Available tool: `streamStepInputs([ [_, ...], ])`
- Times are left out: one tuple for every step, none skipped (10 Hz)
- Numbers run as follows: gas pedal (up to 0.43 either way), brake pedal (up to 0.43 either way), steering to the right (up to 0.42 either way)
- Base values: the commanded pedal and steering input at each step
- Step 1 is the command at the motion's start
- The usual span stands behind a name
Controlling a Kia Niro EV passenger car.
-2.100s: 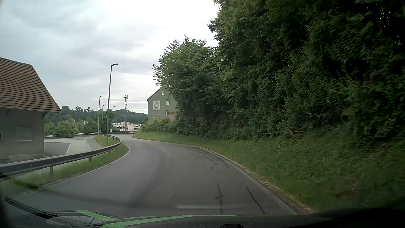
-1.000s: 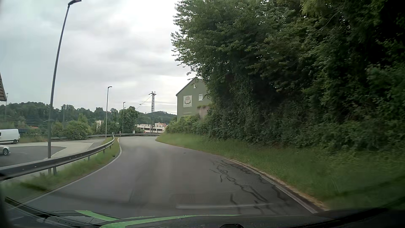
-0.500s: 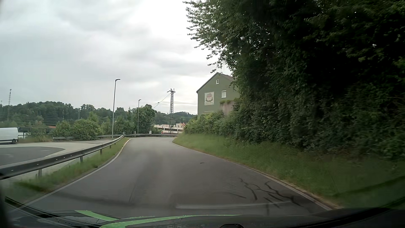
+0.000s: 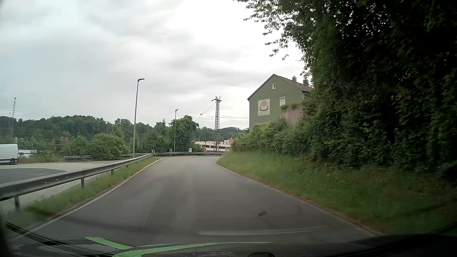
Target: Follow the waypoints while adhering to traffic rules and regulations
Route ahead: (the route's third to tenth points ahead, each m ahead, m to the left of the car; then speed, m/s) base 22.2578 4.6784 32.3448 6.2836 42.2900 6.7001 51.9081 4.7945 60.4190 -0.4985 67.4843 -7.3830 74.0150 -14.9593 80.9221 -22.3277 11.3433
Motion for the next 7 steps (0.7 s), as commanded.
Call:
streamStepInputs([
  [0.087, 0.0, -0.061],
  [0.087, 0.0, -0.06],
  [0.087, 0.0, -0.058],
  [0.087, 0.0, -0.054],
  [0.087, 0.0, -0.051],
  [0.087, 0.0, -0.049],
  [0.087, 0.0, -0.047],
])
